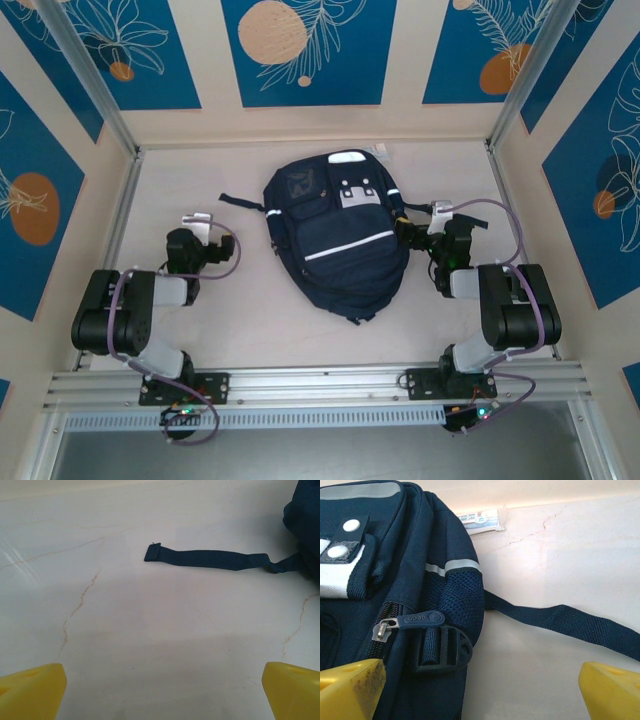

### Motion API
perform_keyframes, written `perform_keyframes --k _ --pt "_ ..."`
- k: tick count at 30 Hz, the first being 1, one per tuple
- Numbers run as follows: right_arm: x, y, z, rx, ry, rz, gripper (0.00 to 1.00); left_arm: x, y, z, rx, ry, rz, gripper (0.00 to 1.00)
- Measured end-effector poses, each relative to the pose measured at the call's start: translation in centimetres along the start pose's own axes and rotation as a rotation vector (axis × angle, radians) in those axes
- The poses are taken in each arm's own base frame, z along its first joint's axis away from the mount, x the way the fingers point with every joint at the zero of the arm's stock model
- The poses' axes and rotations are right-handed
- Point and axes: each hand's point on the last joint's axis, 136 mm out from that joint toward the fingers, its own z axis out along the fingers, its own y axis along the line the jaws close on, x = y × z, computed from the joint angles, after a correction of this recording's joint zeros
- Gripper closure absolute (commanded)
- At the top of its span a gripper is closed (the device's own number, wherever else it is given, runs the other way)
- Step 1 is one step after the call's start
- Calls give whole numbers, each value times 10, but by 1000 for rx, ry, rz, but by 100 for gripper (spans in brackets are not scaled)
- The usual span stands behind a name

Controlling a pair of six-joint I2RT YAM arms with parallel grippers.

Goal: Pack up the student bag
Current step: Reset both arms

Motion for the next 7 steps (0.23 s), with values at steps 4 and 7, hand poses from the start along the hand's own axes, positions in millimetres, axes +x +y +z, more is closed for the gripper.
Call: perform_keyframes --k 4,7 --pt "0 0 0 0 0 0 1 0 0 0 0 0 0 0" --pt "0 0 0 0 0 0 1 0 0 0 0 1 0 0"
